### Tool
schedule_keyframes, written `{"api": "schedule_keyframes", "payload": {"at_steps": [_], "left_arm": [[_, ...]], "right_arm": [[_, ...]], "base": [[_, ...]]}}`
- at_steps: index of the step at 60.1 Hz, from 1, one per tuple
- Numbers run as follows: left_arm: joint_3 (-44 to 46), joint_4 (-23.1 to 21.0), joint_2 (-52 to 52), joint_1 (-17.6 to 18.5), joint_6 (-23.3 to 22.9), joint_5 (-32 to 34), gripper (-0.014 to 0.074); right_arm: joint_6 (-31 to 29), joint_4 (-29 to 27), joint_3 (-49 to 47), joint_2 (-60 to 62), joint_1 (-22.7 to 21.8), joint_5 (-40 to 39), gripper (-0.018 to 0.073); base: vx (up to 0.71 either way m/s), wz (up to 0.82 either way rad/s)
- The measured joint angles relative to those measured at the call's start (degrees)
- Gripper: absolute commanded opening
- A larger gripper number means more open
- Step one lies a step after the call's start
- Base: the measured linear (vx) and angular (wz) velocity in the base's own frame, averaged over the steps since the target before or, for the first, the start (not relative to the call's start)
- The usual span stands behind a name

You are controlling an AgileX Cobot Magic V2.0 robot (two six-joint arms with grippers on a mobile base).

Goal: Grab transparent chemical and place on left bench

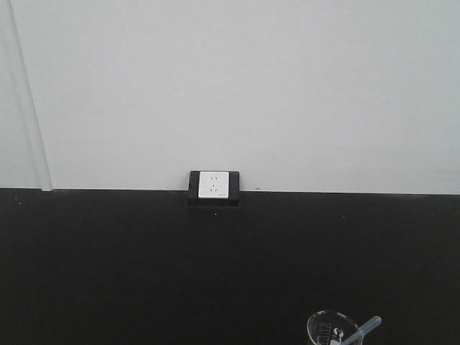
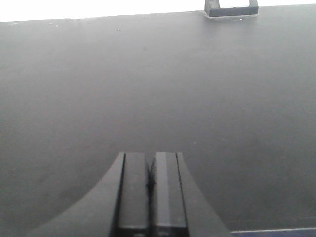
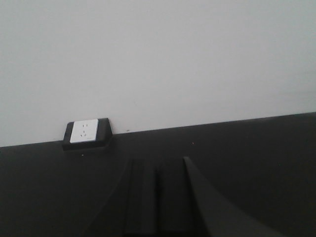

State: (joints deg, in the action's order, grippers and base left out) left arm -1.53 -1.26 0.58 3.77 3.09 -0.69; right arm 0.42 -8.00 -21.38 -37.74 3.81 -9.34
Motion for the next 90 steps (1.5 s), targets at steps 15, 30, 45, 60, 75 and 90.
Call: {"api": "schedule_keyframes", "payload": {"at_steps": [15, 30, 45, 60, 75, 90], "left_arm": [[0.0, 0.0, 0.0, 0.0, 0.0, 0.0, -0.0003], [0.0, 0.0, 0.0, 0.0, 0.0, 0.0, -0.0003], [0.0, 0.0, 0.0, 0.0, 0.0, 0.0, -0.0003], [0.0, 0.0, 0.0, 0.0, 0.0, 0.0, -0.0003], [0.0, 0.0, 0.0, 0.0, 0.0, 0.0, -0.0003], [0.0, 0.0, 0.0, 0.0, 0.0, 0.0, -0.0003]], "right_arm": [[0.0, 0.0, 0.0, -3.2, 0.0, -1.9, 0.0232], [2.1, -0.2, 0.0, -3.4, 0.0, -2.7, 0.0581], [12.8, -0.2, 0.0, -7.7, 0.0, -3.8, 0.0643], [29.2, 3.3, -0.1, -24.4, 0.0, -13.9, 0.0575], [46.9, 18.5, -0.4, -43.6, 0.0, -32.1, 0.0540], [49.4, 23.2, -0.8, -57.6, 0.0, -46.4, 0.0527]], "base": [[0.00, 0.00], [0.00, 0.00], [0.00, 0.00], [0.00, 0.00], [0.00, 0.00], [0.00, 0.00]]}}
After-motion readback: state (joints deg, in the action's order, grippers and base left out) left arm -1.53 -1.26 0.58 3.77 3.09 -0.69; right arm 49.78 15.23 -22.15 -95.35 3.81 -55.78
